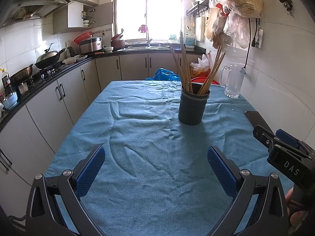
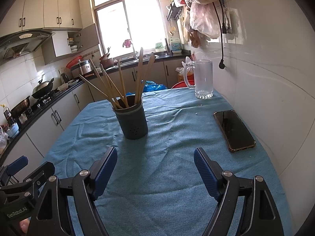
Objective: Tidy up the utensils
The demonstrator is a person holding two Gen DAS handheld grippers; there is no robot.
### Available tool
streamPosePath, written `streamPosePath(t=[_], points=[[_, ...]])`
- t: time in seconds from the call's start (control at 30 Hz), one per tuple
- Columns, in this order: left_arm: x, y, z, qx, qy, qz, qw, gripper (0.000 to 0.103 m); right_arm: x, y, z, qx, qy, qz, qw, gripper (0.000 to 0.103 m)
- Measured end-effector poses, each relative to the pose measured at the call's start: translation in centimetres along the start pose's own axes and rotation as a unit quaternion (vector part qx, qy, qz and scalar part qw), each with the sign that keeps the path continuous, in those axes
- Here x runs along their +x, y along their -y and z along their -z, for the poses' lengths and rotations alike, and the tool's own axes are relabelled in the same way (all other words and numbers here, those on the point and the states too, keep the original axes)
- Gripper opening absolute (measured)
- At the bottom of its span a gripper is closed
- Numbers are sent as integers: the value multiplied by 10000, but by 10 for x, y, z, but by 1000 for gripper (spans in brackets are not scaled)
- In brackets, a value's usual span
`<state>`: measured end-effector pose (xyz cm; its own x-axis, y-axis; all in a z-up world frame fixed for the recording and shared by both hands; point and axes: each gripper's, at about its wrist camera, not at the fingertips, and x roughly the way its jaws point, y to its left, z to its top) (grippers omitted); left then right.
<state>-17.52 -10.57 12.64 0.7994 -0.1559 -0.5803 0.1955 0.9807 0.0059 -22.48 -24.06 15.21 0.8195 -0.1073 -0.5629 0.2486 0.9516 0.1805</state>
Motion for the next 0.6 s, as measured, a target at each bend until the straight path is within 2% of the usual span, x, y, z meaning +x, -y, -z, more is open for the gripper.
streamPosePath(t=[0.6], points=[[6,-2,3,-30,-101,15,9999,103,6,-1,4,-40,-113,6,9999,85]])
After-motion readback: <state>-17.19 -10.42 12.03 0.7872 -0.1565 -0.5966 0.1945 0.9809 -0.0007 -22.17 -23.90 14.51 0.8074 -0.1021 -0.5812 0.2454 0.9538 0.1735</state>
